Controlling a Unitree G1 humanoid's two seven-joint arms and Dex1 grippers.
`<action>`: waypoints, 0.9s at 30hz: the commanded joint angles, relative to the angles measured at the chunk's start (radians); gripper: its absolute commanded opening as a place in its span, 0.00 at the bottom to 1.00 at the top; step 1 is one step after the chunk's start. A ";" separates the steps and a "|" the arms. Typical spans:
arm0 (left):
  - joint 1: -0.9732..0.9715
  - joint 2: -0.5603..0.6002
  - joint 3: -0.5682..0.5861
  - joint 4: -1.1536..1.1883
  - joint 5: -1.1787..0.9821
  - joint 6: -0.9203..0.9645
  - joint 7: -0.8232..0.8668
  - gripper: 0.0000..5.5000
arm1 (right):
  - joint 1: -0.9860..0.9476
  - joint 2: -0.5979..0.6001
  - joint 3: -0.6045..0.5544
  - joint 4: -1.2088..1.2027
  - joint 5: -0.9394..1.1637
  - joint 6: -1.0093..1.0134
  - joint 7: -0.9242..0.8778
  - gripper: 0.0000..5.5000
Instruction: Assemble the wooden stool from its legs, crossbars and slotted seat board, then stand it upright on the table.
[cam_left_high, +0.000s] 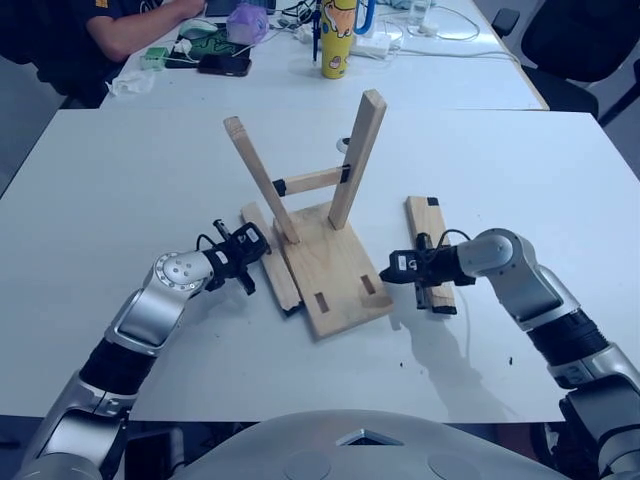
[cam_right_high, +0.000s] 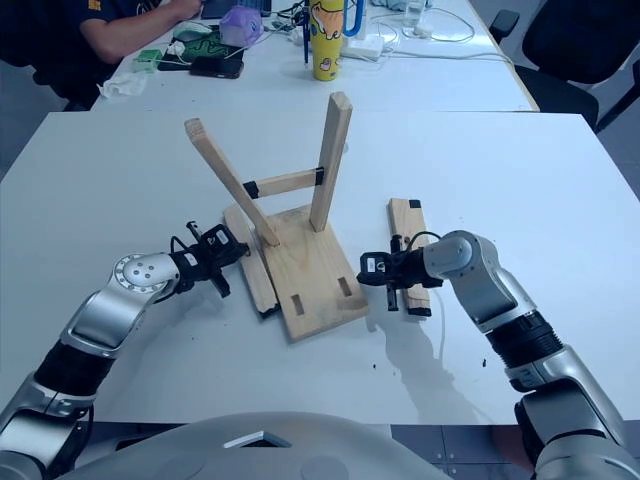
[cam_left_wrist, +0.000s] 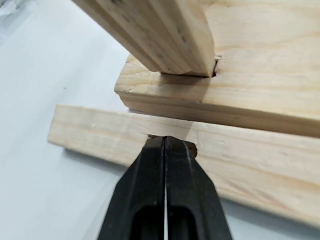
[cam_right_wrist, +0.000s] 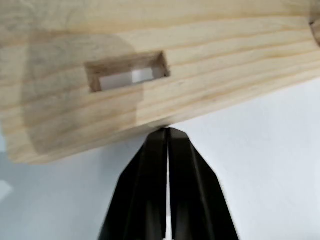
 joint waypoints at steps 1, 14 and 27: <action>0.036 0.009 -0.018 0.101 0.032 0.027 -0.019 0.00 | -0.009 0.093 0.008 0.014 -0.003 0.064 -0.092 0.01; -0.066 0.072 0.047 0.369 0.099 -0.135 -0.040 0.00 | -0.077 0.220 -0.055 0.105 -0.029 0.148 -0.329 0.01; 0.049 0.121 0.195 0.145 0.029 -0.112 -0.066 0.00 | -0.193 0.195 -0.484 0.251 0.119 0.315 -0.644 0.04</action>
